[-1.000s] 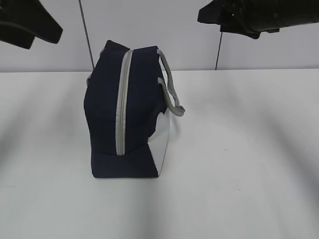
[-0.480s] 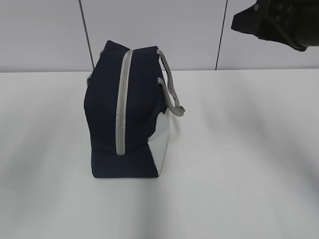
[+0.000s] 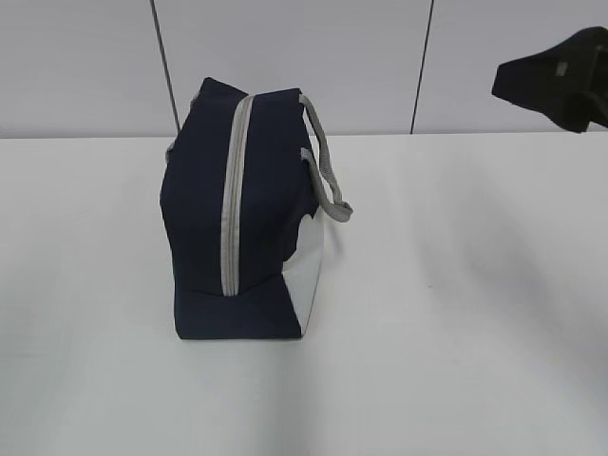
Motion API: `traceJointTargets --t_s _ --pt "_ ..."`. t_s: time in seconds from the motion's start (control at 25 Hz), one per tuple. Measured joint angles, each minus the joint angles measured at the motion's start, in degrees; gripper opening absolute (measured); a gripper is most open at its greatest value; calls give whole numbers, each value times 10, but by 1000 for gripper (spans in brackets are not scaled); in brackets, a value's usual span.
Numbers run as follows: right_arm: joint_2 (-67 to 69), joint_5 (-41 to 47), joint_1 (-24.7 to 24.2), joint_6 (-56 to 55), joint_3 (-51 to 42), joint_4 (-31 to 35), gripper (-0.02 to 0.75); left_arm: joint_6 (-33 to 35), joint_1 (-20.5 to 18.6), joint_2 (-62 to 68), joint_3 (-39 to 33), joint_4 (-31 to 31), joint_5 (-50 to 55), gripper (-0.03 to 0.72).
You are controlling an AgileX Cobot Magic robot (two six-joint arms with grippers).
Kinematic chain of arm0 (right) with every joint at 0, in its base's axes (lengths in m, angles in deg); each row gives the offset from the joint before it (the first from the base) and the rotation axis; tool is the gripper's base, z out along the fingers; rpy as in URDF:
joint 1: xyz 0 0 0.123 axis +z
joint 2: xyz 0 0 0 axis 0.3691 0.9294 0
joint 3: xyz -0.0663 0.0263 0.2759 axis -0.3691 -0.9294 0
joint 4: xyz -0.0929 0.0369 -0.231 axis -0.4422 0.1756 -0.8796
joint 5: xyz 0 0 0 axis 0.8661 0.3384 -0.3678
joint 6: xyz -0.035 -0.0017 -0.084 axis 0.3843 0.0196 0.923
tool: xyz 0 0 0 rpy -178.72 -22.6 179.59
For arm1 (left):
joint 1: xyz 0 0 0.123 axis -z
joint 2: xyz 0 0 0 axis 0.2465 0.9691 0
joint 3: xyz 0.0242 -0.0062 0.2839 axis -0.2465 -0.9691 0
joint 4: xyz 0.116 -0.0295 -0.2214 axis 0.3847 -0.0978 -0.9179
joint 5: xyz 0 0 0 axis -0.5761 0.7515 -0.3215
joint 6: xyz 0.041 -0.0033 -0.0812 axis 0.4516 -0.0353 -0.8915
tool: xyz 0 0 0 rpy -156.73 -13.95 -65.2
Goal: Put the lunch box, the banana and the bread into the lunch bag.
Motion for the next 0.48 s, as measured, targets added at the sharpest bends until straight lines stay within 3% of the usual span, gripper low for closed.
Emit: traceJointTargets --t_s 0.48 --pt "-67 55 0 25 -109 3 492 -68 0 -144 -12 80 14 489"
